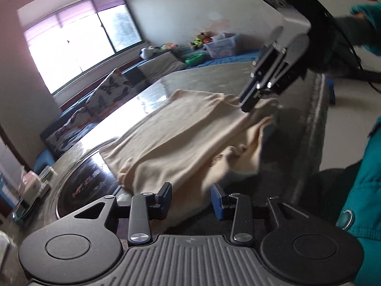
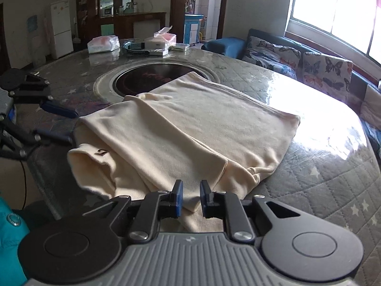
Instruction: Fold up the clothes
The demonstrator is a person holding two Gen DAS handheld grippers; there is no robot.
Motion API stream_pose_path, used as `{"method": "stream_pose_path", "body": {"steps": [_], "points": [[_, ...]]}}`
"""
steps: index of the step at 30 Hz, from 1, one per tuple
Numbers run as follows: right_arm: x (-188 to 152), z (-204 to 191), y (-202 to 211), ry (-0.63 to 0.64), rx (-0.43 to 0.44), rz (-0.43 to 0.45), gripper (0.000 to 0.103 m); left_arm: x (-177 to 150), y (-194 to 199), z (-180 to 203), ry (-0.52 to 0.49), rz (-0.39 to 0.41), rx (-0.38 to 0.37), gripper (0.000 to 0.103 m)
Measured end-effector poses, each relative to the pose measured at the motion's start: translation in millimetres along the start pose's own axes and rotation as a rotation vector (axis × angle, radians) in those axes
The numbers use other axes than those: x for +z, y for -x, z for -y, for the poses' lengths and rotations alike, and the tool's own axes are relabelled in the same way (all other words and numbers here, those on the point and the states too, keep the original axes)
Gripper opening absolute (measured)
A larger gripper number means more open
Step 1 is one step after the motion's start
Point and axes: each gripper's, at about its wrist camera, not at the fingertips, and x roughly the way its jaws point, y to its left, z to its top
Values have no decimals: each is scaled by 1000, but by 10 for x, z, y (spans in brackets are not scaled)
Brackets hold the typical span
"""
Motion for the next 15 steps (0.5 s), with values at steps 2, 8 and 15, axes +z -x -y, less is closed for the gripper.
{"method": "stream_pose_path", "body": {"steps": [2, 8, 15], "points": [[-13, -49, 49, 29, -4, 0, 25, 4, -66, 76, -25, 8, -8, 39], [-96, -164, 208, 116, -9, -11, 33, 63, -184, 108, -13, 46, -22, 15], [-179, -318, 327, 245, 21, 8, 51, 222, -266, -295, 189, 68, -17, 9]]}}
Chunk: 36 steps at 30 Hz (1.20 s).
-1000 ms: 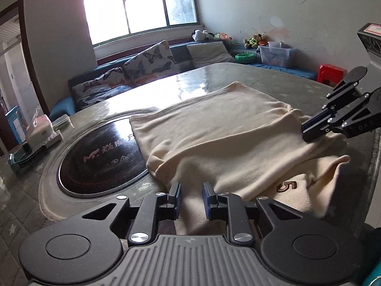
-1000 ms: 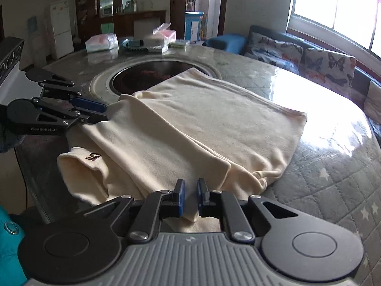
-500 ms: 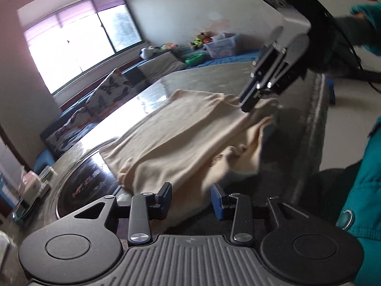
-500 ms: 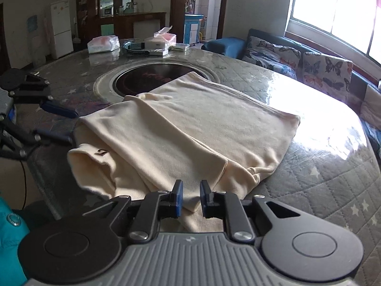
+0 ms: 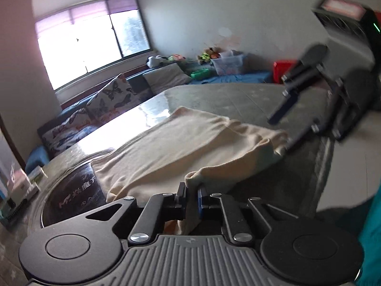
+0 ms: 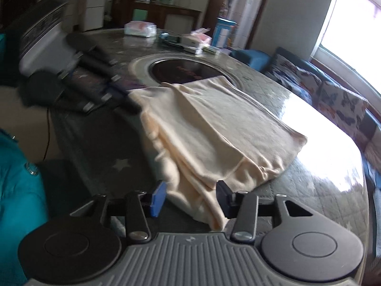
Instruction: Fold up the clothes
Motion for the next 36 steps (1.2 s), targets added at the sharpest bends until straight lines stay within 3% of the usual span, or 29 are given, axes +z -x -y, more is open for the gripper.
{"method": "stream_pose_path", "body": {"steps": [6, 9, 11, 13, 15, 22, 25, 26, 29, 36], "points": [[63, 6, -280, 23, 3, 50, 51, 133, -200, -204, 77, -13, 4, 9], [102, 110, -444, -24, 17, 38, 40, 136, -279, -272, 120, -31, 8, 11], [136, 213, -496, -80, 52, 29, 22, 113, -274, -291, 130, -42, 11, 14], [178, 334, -522, -150, 83, 19, 17, 80, -207, -282, 124, -40, 15, 17], [216, 438, -516, -204, 102, 23, 15, 34, -116, -249, 104, -42, 29, 30], [291, 629, -466, -275, 117, 57, 12, -200, 93, -62, -27, -61, 71, 40], [299, 618, -461, -273, 110, 60, 12, -281, 47, 4, -85, -73, 110, 35], [291, 598, -451, -270, 104, 63, 10, -291, 35, 8, -85, -75, 112, 22], [268, 539, -419, -262, 88, 71, 8, -292, 53, 8, -74, -60, 118, 10], [217, 398, -130, -239, 67, 120, 7, -165, 428, 18, -40, 10, 92, 7]]}}
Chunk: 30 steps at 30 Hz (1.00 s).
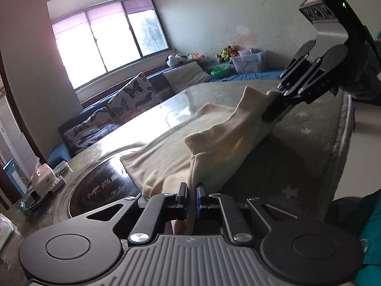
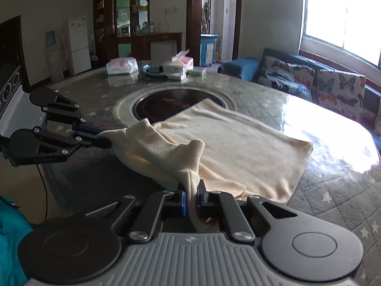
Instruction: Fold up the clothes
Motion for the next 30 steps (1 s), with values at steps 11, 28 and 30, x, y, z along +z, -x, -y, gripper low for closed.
{"method": "stream_pose_path", "body": {"steps": [11, 28, 30], "points": [[-17, -225, 548, 10, 27, -9, 7, 180, 301, -39, 72, 43, -58, 7], [580, 764, -667, -76, -69, -47, 6, 480, -1522, -583, 213, -118, 161, 7], [502, 864, -870, -128, -101, -61, 10, 428, -1648, -588, 241, -141, 176, 10]]}}
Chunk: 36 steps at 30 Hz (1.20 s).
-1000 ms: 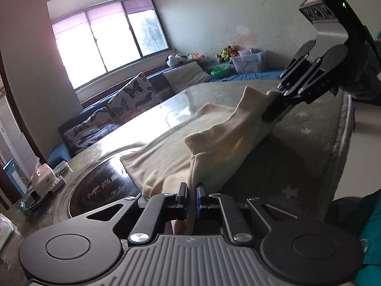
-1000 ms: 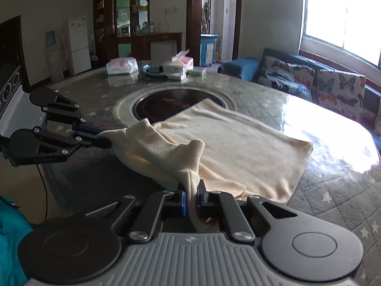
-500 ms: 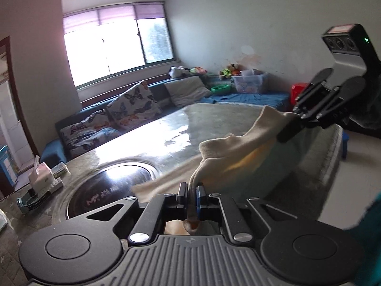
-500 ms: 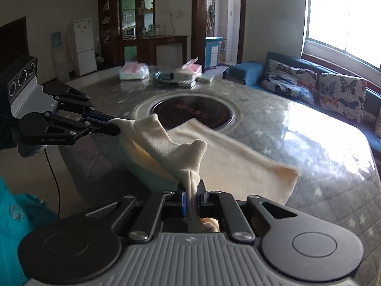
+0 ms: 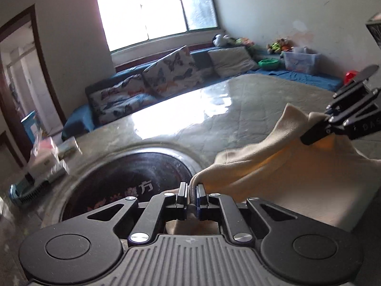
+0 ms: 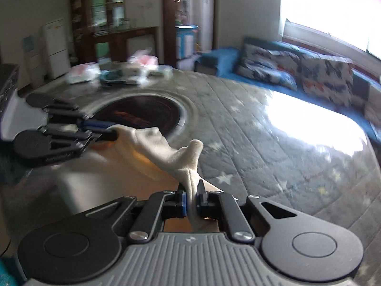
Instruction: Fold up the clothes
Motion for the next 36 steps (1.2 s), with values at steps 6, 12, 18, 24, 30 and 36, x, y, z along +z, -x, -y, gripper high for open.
{"method": "stream_pose_path", "body": {"steps": [6, 12, 18, 24, 30, 36], "points": [[-168, 201, -191, -137, -61, 5, 33, 21, -11, -93, 67, 2, 29, 23], [-69, 176, 10, -140, -94, 91, 33, 92, 337, -163, 147, 52, 30, 22], [30, -52, -243, -71, -5, 43, 26, -4, 630, 29, 103, 54, -93, 22], [13, -66, -570, -103, -76, 29, 27, -135, 431, 91, 98, -12, -130, 23], [9, -80, -599, -93, -98, 20, 28, -196, 350, 69, 110, -39, -156, 23], [-42, -138, -540, -48, -92, 13, 28, -279, 489, 102, 139, -60, -202, 22]]}}
